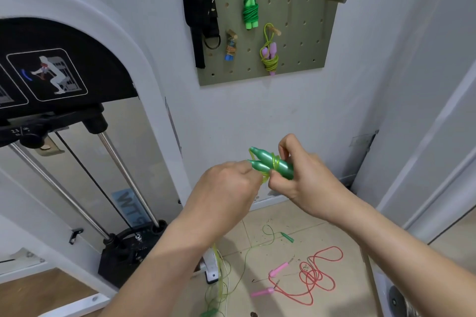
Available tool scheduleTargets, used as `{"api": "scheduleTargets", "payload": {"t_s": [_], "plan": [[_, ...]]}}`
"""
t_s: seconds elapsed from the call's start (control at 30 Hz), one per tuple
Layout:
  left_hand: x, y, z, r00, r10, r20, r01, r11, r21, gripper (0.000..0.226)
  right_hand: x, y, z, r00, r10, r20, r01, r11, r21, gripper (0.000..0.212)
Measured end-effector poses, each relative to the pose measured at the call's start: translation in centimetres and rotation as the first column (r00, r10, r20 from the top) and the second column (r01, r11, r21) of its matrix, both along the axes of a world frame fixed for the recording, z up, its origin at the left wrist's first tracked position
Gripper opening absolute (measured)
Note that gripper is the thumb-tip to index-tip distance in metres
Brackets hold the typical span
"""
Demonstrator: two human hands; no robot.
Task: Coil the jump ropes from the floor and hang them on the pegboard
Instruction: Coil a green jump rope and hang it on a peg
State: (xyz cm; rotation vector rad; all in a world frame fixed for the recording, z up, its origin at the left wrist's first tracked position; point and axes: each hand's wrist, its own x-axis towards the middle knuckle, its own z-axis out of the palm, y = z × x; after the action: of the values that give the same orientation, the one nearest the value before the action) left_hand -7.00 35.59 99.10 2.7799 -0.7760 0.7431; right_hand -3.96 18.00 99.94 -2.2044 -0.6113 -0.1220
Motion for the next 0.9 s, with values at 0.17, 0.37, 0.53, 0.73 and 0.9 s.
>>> {"api": "scheduleTargets", "payload": {"t_s": [0.17,0.37,0.53,0.73,0.9], "plan": [[-0.6,0.3,1.7,0.996,-0.054,0.074,0.054,0.999,-0.006,0.013,-0.1,-0.4,1.4,0.993,0.097,0.073,-0.069,0.944,-0.324,0.032],[0.2,1.0,4.1,0.995,-0.088,0.035,0.090,0.995,-0.037,0.015,-1.0,-0.4,1.9,0.980,0.188,0.062,-0.140,0.877,-0.459,0.035],[1.2,1.6,6.0,0.926,-0.213,-0.312,0.064,0.902,-0.427,0.011,-1.6,-0.4,4.1,0.968,0.191,0.165,-0.125,0.931,-0.344,0.033],[1.8,1.6,6.8,0.714,-0.434,-0.550,-0.072,0.735,-0.674,0.017,-1.9,-0.7,4.7,0.956,0.233,0.176,-0.190,0.954,-0.234,0.030],[2.9,1.6,6.0,0.575,-0.577,-0.580,-0.204,0.585,-0.785,0.009,-1.7,-0.9,4.5,0.957,0.283,-0.069,-0.273,0.953,0.134,0.025]]}}
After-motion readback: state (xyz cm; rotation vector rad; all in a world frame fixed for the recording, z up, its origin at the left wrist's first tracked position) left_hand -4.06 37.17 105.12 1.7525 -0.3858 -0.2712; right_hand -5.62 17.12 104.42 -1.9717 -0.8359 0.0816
